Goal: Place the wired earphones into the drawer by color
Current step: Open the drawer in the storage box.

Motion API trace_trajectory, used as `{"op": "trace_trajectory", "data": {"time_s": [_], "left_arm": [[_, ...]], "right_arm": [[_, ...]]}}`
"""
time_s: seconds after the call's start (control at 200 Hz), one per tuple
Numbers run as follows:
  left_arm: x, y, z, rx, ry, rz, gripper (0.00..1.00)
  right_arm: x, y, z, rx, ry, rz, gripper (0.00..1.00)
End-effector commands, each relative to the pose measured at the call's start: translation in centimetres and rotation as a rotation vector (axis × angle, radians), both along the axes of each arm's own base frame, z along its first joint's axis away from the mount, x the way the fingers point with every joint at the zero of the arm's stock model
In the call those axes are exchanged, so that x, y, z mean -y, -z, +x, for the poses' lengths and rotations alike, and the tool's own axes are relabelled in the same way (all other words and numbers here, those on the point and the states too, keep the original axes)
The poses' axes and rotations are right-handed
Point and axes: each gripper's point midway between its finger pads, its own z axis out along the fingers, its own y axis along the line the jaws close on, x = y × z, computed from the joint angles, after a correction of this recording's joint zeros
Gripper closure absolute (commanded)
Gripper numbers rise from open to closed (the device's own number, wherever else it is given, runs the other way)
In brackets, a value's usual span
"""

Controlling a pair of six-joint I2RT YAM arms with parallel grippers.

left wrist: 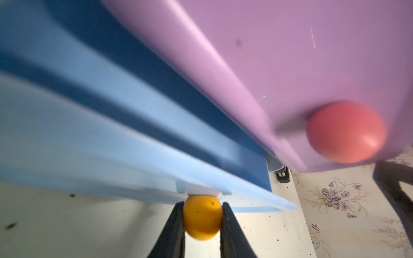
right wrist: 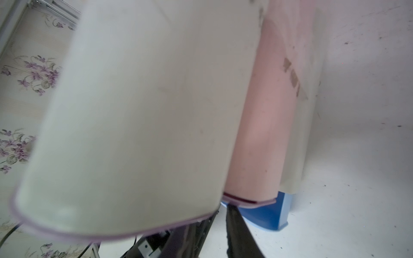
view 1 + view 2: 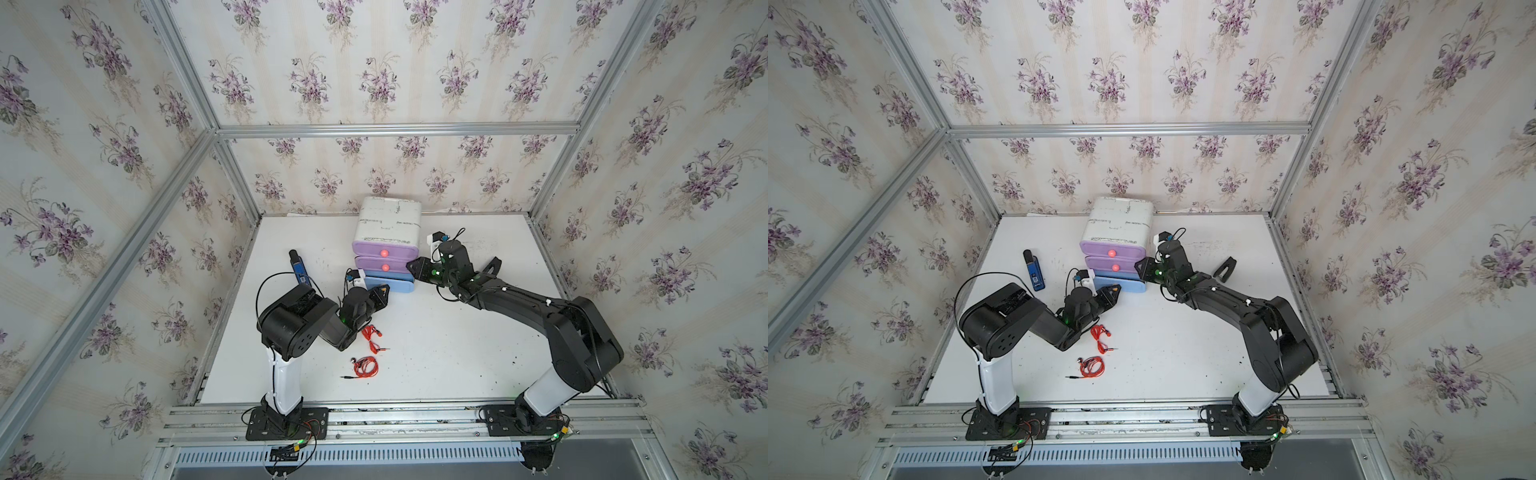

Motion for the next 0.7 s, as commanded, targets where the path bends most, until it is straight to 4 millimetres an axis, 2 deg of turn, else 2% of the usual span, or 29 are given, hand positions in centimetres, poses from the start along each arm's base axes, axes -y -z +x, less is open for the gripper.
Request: {"op": "trace_trajectory", "data": {"time_s": [0.0, 0.175, 0.32, 0.465, 0.634, 0.694], "left_arm": [[0.8, -0.9, -0.8, 0.019, 0.038, -0.024, 0.83], [1.0, -0.8, -1.9, 0.008, 0.051, -0.011, 0.83], [1.2, -0.7, -3.1, -0.002, 0.071, -0.003, 0.84], [2.0, -0.1, -4.4, -0.020, 0.103, 0.025, 0.84], [2.1, 0.8, -6.2, -0.045, 0.128, 0.052, 0.84], [1.8, 0.8, -6.6, -0.048, 0.130, 0.056, 0.84]], "right_arm": [[-0.7, -1.6, -1.1, 0.019, -0.064, 0.047, 0.64], [-0.4, -2.5, -4.3, -0.001, -0.135, 0.053, 0.50], [0.8, -4.5, -5.5, 0.026, -0.142, 0.014, 0.40], [1.0, -6.9, -5.0, 0.049, -0.150, -0.028, 0.32], [1.1, -8.4, -3.7, 0.051, -0.131, -0.049, 0.28], [1.2, -8.8, -3.0, 0.053, -0.112, -0.054, 0.22]]}}
